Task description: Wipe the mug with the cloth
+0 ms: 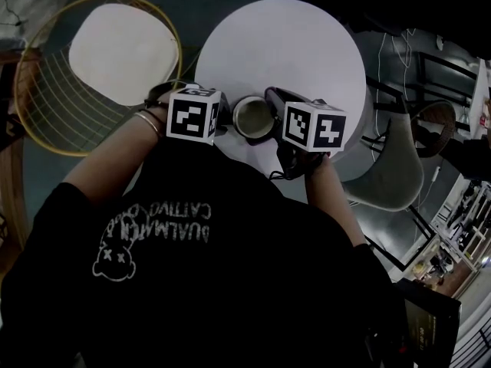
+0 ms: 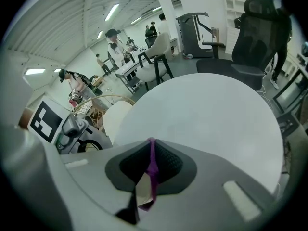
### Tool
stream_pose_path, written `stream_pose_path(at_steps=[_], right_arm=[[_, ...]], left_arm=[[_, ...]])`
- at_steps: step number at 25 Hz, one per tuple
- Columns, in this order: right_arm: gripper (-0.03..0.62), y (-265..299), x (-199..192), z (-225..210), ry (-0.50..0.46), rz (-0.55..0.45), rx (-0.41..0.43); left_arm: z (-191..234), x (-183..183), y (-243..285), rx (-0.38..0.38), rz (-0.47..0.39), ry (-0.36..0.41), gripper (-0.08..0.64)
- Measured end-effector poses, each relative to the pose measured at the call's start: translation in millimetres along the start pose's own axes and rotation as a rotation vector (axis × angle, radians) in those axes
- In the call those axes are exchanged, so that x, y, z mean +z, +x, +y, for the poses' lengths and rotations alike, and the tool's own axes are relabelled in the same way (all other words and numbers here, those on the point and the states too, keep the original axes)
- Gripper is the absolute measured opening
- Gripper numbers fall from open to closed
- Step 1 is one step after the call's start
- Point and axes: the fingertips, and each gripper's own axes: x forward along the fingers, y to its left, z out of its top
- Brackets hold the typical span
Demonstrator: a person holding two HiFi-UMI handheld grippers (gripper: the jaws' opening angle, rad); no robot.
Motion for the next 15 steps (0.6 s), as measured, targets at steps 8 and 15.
stream_pose_path(at_steps=[8, 15], right_arm=[[0.034, 6.1, 1.0, 6.1, -0.087, 0.024, -0.041], [0.034, 8.5, 5.5, 17.7, -0.142, 0.007, -0.034]], left_arm=[[0.6, -2.1, -0.5, -0.017, 0.023, 0.018, 0.074], [0.6, -2.2, -4.0, -0.022, 0.027, 0.020, 0.074]])
